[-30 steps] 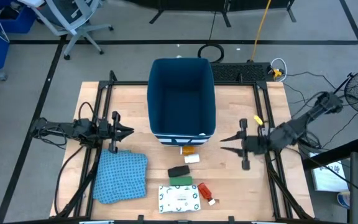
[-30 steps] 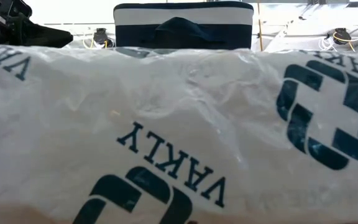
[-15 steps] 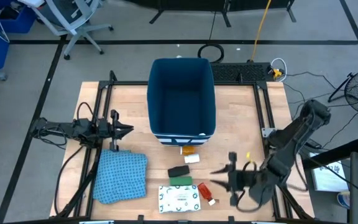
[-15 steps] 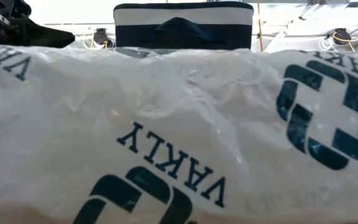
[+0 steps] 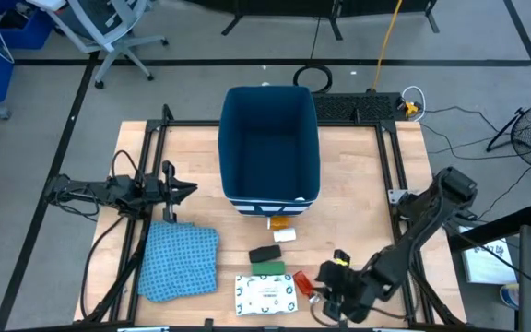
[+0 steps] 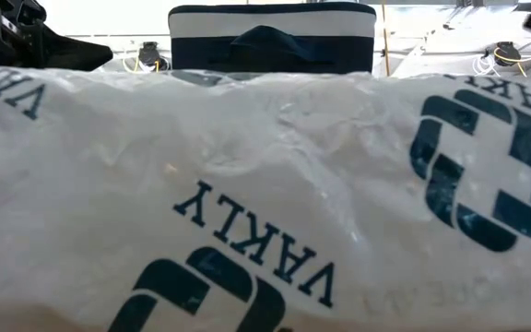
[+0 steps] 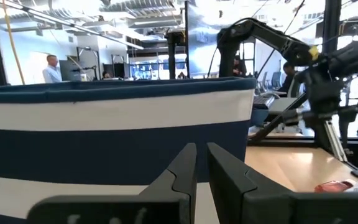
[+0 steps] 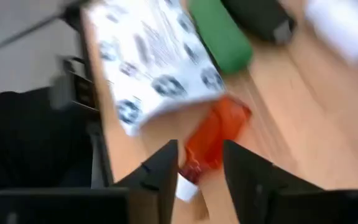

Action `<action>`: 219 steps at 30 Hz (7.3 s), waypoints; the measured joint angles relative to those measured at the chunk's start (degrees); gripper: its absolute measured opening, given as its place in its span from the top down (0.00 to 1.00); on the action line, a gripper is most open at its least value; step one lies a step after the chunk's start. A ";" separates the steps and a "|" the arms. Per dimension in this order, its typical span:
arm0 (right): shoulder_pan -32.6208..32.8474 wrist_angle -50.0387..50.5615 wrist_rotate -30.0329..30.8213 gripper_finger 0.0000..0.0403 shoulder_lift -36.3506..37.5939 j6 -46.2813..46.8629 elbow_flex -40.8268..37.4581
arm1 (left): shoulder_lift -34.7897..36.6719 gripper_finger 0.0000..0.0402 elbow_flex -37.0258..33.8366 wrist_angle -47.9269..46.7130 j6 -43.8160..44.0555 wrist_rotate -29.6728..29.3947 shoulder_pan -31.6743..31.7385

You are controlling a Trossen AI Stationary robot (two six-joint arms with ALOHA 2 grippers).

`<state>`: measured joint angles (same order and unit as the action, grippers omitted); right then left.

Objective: Pick & place medical supplies in basket/bin
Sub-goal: Put the red medicine bottle into the blue bin

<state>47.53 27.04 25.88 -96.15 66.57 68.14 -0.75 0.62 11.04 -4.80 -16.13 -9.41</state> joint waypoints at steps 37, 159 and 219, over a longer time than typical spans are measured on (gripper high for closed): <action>-3.96 6.49 -17.41 0.28 -9.51 11.21 8.11 | 0.00 0.90 0.00 -3.98 0.33 -0.49 0.01; -37.17 -19.82 -2.41 0.68 38.50 -70.25 -4.20 | 0.02 0.90 0.00 -5.27 -0.92 -0.53 0.02; -61.02 3.71 -21.52 0.68 -19.39 -89.66 11.62 | 0.01 0.90 0.07 -7.38 1.53 -0.94 0.02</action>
<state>-13.50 30.75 4.36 -115.54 -23.09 79.76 -0.74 0.69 3.66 -3.27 -17.07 -9.39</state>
